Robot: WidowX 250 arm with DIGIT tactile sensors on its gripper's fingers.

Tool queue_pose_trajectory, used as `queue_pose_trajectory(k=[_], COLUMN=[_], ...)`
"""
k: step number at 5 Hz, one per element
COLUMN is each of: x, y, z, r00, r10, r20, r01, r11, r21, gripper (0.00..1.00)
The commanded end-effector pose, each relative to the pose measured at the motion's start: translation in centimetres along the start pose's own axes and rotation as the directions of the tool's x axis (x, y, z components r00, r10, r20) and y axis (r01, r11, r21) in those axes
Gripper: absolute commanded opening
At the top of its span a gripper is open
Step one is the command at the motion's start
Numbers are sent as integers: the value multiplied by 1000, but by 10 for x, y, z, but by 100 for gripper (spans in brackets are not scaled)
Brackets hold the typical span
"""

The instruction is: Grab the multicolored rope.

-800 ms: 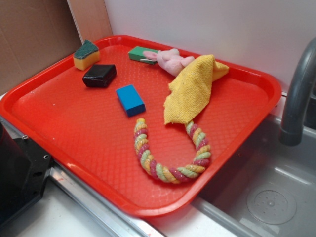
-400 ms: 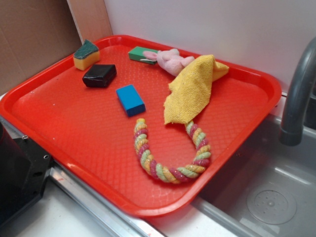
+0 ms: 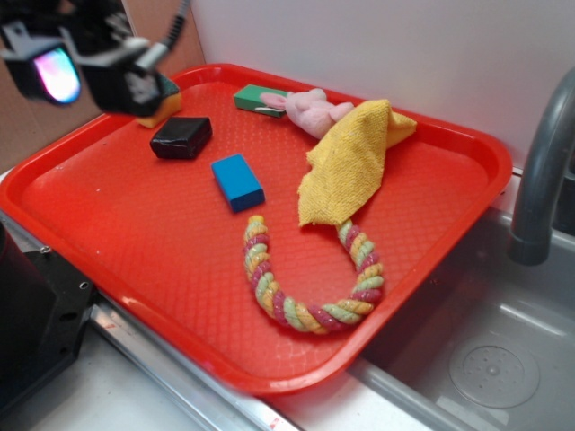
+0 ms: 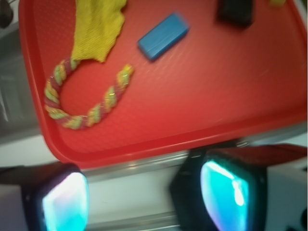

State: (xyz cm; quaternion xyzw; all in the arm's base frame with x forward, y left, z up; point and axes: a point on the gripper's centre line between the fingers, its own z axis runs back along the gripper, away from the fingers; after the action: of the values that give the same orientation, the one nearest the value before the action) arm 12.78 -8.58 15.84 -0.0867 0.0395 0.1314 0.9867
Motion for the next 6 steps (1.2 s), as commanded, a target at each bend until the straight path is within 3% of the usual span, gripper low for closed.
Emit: queue_pose_trajectory(k=[1,2,3,5,6], x=[19,39,60,59,54], y=[-71,-65,-42,-8,-14], z=[-31,-51,-74,-108,-131], r00=[1000,999,995,986,987], r10=[28,51,97,154,125], r20=[-3,2,-16,-59,-97], r01=[-28,-51,-97,-149,-113], r11=[998,998,995,986,986], r21=[-56,-38,-12,78,122], gripper=[100,100,100,100,100])
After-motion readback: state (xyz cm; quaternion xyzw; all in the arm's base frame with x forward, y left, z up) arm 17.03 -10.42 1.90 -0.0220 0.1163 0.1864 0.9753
